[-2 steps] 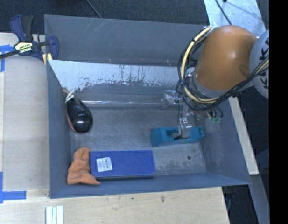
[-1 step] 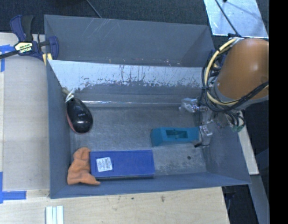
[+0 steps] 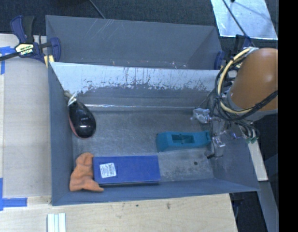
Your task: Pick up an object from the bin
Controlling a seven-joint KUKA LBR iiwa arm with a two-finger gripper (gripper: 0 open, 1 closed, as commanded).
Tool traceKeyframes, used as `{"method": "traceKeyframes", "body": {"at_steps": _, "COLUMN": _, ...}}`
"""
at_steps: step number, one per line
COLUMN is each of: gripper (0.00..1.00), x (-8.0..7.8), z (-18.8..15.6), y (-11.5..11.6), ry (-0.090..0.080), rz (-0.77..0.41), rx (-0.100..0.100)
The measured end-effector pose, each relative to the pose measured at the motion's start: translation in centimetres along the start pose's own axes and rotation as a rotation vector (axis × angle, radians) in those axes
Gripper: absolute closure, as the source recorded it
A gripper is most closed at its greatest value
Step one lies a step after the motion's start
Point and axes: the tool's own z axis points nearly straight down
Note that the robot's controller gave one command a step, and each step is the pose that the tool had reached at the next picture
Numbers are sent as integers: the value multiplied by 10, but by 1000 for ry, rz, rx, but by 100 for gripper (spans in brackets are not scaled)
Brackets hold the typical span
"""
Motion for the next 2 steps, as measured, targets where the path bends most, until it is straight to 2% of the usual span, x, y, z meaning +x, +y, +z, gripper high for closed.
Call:
{"method": "traceKeyframes", "body": {"at_steps": 1, "gripper": 0, "x": -23, "z": 29, "y": 32, "ry": -6, "rz": -60, "rx": -2}}
{"method": "traceKeyframes", "body": {"at_steps": 2, "gripper": 0, "x": -32, "z": 46, "y": 45, "ry": -3, "rz": -66, "rx": -6}}
